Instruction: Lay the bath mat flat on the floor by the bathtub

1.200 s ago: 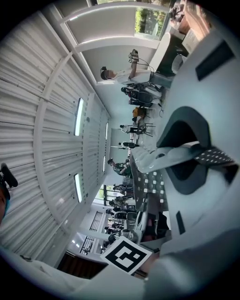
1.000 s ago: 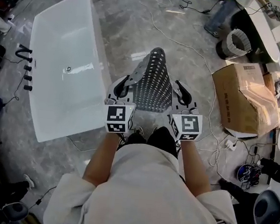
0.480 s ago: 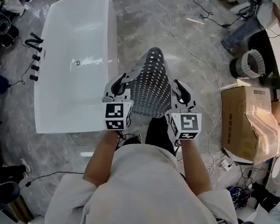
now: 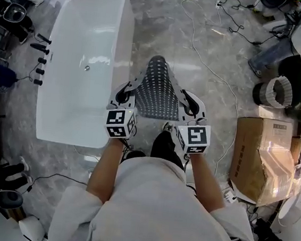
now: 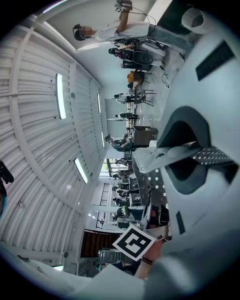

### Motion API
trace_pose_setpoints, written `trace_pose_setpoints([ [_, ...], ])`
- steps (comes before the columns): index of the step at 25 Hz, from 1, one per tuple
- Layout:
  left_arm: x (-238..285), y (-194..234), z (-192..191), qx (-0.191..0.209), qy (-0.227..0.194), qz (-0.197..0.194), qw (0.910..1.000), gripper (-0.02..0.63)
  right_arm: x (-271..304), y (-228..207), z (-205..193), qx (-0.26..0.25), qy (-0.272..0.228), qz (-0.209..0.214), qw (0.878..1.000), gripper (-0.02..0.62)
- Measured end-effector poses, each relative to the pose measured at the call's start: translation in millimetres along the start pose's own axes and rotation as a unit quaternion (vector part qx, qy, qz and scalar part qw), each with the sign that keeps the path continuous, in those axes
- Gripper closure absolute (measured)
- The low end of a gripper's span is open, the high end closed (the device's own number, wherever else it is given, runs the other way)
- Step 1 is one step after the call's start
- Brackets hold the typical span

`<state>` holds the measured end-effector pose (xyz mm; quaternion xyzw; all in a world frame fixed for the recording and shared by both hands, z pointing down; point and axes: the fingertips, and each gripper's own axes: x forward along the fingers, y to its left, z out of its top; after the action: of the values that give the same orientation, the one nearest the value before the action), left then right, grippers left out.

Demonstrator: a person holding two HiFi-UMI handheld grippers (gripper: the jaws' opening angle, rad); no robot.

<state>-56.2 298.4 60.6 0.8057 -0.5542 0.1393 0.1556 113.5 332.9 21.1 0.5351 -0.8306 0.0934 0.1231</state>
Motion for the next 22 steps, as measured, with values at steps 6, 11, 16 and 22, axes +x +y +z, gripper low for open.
trace_pose_setpoints([
  [6,46.8,-21.2,7.9,0.012,0.015,0.012,0.9997,0.581,26.4,-50.2,-6.0,0.016,0.003,0.013,1.000,0.574],
  [11,72.6,-16.4,12.0,-0.008,0.010,0.039,0.9992,0.581,52.3,-74.2,-6.4,-0.005,0.003,0.019,1.000,0.574],
  [16,95.0,-9.8,13.0,-0.005,0.014,0.043,0.9990,0.581,81.2,-87.4,-11.6,-0.007,0.010,0.026,1.000,0.574],
  [22,116.6,17.8,4.3,-0.017,0.030,0.037,0.9987,0.581,122.7,-85.2,-15.9,-0.002,0.027,0.036,0.999,0.574],
])
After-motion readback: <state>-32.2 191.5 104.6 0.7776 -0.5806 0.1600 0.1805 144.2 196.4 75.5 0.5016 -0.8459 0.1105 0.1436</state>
